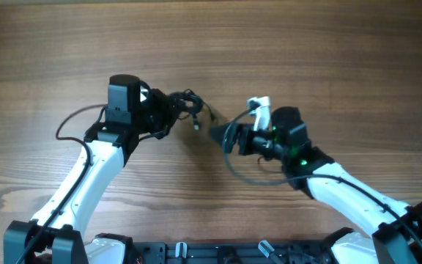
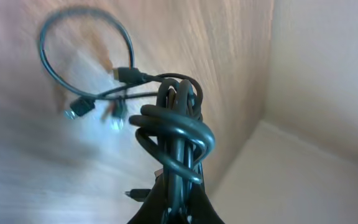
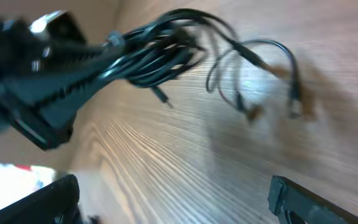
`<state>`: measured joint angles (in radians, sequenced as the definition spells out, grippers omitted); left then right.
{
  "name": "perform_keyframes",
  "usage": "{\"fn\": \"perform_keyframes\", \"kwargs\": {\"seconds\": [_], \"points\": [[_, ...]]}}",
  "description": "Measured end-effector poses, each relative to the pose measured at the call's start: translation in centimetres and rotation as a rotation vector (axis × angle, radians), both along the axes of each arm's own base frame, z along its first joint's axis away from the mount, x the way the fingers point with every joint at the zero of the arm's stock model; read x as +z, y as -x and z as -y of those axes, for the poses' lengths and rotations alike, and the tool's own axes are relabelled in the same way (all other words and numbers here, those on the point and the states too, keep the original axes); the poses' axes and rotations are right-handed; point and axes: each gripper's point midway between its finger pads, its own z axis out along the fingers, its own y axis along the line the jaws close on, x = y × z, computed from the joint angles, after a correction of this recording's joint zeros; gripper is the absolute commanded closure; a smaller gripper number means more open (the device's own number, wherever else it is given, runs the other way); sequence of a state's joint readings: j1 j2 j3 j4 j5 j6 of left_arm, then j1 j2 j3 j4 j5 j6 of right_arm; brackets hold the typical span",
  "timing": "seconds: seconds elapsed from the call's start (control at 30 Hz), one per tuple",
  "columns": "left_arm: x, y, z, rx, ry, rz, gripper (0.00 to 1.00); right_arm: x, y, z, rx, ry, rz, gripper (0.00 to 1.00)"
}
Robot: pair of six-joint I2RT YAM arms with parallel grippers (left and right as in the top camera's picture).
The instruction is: Untangle cables
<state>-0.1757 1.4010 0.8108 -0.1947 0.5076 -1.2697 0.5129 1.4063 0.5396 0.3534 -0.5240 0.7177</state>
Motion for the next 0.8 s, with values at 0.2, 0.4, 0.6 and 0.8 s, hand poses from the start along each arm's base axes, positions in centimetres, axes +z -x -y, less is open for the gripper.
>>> {"fn": "perform_keyframes", "kwargs": {"seconds": [0.2,0.4,0.6,0.8], "points": [[0.9,1.2,1.8,0.061,0.224,-0.186,0.96,-0.4,0.2,-1.1,0.027,0.132,0.176,0.00],[2.5,1.1,1.6,0.035,0.335,-0.197,0.96,0.6,-1.3,-0.6,-0.026,0.138,0.249,0.00],[4.7,0.7,-1.4,-0.162,0.309,0.068,0.96,3.4,-2.0,1.1,-0.012,-0.022,0.196,0.01],[6.3,2.9,0.2,-0.472,0.255,0.350,0.96,4.4,-2.4,3.7,-0.010,-0.159,0.059,0.14]]}}
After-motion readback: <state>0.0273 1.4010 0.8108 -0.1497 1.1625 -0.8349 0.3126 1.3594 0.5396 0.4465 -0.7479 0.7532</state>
